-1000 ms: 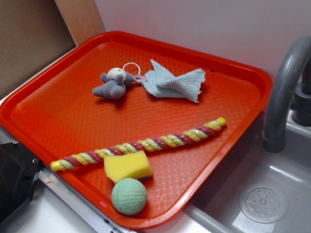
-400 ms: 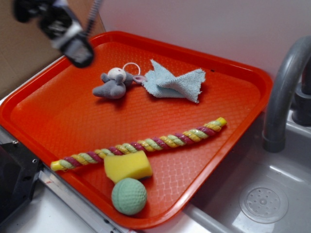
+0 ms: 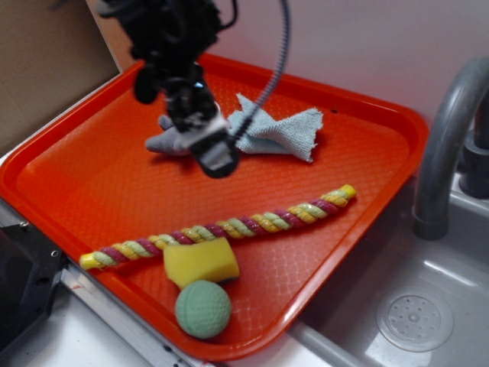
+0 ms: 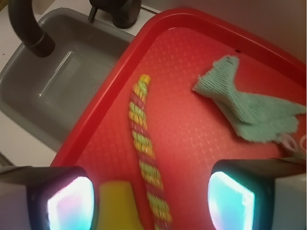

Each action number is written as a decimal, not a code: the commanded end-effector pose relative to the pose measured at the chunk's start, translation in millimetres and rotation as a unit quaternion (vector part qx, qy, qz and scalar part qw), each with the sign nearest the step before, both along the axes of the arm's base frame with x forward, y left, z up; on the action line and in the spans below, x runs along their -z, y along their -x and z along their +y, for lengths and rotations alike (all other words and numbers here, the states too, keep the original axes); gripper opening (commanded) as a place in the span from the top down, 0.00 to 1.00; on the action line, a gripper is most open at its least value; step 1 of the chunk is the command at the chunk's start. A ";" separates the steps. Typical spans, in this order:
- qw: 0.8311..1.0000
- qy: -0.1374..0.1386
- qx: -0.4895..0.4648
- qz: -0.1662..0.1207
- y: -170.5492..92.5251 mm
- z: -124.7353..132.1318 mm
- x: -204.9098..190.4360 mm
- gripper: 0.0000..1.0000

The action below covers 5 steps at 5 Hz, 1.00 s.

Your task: Grab the multicolored rope.

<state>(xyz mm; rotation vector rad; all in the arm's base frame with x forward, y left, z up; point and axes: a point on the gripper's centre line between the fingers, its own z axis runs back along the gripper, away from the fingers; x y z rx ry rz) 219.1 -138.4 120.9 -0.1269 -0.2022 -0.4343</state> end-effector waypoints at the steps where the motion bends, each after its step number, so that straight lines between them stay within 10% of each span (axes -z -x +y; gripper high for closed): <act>1: 0.999 -0.020 0.024 0.015 -11.5 -16.9 31.0 0.00; 5: 0.991 -0.074 0.059 0.092 -11.7 -21.6 82.8 0.00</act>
